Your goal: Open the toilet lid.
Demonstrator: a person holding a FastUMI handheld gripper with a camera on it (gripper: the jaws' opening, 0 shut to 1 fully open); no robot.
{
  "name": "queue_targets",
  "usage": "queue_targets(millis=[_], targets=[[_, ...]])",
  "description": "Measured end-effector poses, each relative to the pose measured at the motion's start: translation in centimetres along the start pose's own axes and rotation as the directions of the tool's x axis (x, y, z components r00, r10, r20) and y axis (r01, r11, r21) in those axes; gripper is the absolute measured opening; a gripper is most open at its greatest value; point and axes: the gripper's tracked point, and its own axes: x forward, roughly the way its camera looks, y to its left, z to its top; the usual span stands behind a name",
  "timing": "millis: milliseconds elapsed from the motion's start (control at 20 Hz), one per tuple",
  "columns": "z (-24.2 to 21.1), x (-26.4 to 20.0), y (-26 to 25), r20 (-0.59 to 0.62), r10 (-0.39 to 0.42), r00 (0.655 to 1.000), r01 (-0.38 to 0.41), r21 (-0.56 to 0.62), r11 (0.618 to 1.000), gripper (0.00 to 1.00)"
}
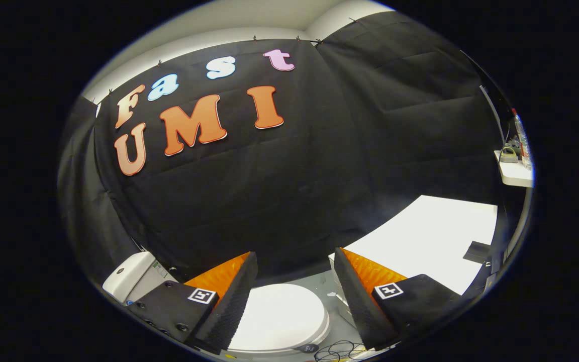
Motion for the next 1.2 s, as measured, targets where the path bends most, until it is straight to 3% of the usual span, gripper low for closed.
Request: queue_targets(millis=[550, 1200], targets=[[-11.1, 1.4, 0.7, -0.167, 0.031, 0.986, -0.018, 0.077, 0.997, 0.99], [-24.1, 1.0, -2.7, -0.373, 0.032, 0.927, 0.039, 0.182, 0.983, 0.99]])
